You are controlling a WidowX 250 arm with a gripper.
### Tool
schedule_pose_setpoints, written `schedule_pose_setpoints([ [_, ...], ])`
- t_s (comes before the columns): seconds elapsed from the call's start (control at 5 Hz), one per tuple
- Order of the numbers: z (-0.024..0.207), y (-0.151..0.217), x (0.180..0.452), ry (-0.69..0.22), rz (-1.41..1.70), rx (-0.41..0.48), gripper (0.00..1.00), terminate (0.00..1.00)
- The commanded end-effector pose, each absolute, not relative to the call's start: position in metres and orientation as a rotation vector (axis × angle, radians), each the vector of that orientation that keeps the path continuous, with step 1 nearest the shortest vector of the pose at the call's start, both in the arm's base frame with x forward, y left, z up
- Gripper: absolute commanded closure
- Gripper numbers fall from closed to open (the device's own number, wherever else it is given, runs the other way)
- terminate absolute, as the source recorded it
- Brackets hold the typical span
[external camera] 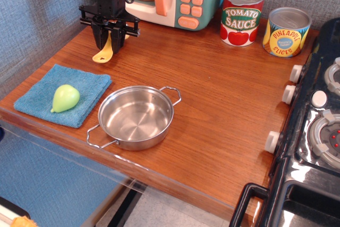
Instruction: Move the yellow brush to the front of the microwave
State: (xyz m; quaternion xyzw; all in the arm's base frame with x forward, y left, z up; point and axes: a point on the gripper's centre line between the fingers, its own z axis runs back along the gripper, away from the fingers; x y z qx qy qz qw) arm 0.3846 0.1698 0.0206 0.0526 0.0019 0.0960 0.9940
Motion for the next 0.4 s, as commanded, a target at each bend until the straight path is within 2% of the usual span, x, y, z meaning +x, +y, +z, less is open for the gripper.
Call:
schedule_pose_setpoints([
  [0.0,0.041,0.168,0.387,-0.051,0.105,0.115,0.00,0.00],
  [0.2,0.055,0.165,0.385,-0.079,0.063,0.101,0.00,0.00],
])
